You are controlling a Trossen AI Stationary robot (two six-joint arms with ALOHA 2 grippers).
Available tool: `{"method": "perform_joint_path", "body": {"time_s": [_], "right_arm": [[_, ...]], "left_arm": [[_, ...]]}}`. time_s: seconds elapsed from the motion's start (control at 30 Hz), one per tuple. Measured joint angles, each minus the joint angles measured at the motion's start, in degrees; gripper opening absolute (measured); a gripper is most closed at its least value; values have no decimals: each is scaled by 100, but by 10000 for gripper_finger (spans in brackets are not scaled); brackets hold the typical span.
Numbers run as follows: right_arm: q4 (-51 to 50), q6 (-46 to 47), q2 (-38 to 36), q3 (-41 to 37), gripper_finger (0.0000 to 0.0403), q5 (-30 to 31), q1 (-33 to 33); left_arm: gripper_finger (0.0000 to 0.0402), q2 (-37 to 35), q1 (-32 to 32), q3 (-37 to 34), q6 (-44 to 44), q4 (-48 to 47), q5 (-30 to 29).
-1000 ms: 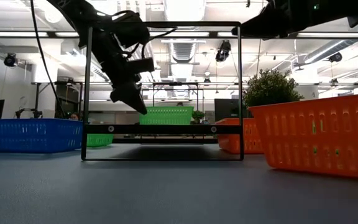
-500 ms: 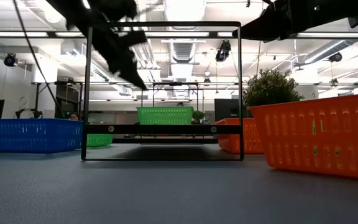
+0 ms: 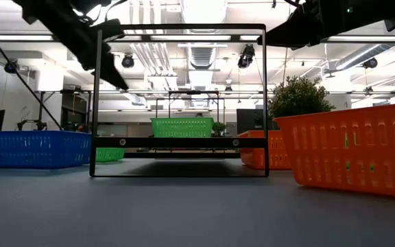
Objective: Stack baskets on shelf by color
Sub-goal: Put the middle blue bin on the shelf
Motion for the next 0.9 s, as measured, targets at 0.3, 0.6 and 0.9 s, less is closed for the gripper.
{"method": "perform_joint_path", "body": {"time_s": [0.3, 0.6, 0.9], "right_arm": [[0, 49, 0, 0, 43, 0, 0], [-56, 48, 0, 0, 43, 0, 0], [-137, 211, 0, 0, 43, 0, 0]], "left_arm": [[0, -122, 52, 79, -842, -259, 5], [41, -107, 80, 85, -1075, -1172, 79], [87, -30, -618, 361, -5238, -1401, 2503]]}}
